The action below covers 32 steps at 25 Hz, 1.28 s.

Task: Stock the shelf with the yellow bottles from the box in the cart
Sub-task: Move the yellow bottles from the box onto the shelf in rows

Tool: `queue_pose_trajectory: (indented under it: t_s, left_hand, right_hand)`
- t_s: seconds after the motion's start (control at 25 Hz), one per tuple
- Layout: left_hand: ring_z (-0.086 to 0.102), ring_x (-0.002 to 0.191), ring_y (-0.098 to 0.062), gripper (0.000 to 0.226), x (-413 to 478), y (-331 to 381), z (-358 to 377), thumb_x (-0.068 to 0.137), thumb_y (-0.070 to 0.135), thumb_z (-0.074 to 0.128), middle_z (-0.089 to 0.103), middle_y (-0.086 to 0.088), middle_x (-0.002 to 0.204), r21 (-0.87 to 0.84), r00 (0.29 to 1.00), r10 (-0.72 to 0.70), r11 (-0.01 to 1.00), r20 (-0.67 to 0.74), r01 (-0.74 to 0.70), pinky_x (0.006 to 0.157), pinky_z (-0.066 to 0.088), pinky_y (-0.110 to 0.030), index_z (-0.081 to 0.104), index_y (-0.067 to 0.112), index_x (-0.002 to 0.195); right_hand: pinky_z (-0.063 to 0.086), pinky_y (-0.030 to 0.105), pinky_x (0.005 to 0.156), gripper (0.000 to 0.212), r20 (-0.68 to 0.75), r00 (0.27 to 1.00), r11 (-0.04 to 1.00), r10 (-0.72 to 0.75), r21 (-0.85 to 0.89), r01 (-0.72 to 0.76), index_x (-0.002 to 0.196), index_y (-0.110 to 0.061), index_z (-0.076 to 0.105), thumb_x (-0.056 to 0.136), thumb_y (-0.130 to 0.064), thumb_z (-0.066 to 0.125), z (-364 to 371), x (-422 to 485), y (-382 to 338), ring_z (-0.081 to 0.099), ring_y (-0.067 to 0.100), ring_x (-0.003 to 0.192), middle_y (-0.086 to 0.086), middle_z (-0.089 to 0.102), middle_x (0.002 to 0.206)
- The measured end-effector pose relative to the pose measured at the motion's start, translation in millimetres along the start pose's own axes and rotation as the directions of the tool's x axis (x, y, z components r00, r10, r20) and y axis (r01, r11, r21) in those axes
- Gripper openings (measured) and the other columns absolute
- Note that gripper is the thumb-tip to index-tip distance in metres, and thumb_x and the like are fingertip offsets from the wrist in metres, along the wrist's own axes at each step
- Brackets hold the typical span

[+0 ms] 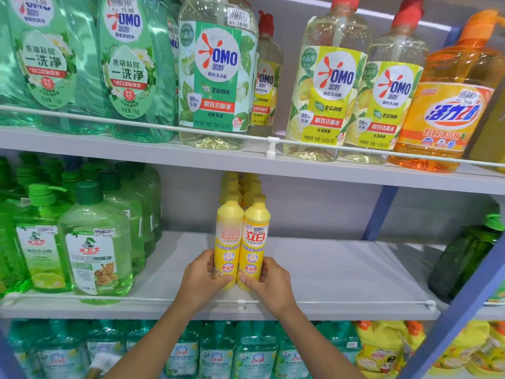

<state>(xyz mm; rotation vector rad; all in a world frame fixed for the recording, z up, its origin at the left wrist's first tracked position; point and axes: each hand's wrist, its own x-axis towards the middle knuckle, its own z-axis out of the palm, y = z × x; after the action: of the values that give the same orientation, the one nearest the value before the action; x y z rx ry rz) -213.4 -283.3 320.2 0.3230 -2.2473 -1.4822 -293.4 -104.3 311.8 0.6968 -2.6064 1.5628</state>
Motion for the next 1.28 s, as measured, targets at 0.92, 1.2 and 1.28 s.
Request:
queue_pose_trajectory:
  t_s: [0.92,1.2,1.28]
  left_hand:
    - [0.071,0.088,-0.006,0.049,25,-1,4,0.069,0.023,0.092,0.076,0.008,0.099,0.045,0.991,-0.043,0.998,-0.123,0.049,0.081,0.059,-0.025,0.068,0.019,0.112]
    - [0.072,0.087,-0.005,0.047,26,1,3,0.072,0.028,0.091,0.076,0.008,0.1,0.055,0.99,-0.053,0.997,-0.128,0.06,0.079,0.06,-0.023,0.07,0.02,0.113]
    - [0.072,0.087,-0.005,0.047,25,1,4,0.072,0.029,0.09,0.076,0.008,0.1,0.053,0.991,-0.052,0.997,-0.124,0.059,0.081,0.061,-0.027,0.07,0.02,0.113]
  right_hand:
    - [0.061,0.033,0.086,0.052,0.016,0.998,0.992,0.056,-0.117,-0.053,0.117,-0.021,0.069,0.076,-0.049,0.085,6,35,-3,0.072,0.009,0.092,-0.007,0.076,0.108]
    - [0.061,0.032,0.088,0.048,0.006,0.999,0.996,0.039,-0.079,-0.038,0.118,-0.02,0.069,0.079,-0.045,0.084,3,38,-6,0.072,0.009,0.093,-0.006,0.076,0.11]
    - [0.061,0.032,0.089,0.048,0.009,0.999,0.995,0.042,-0.087,-0.041,0.119,-0.02,0.068,0.08,-0.045,0.083,2,38,-6,0.072,0.01,0.094,-0.006,0.076,0.111]
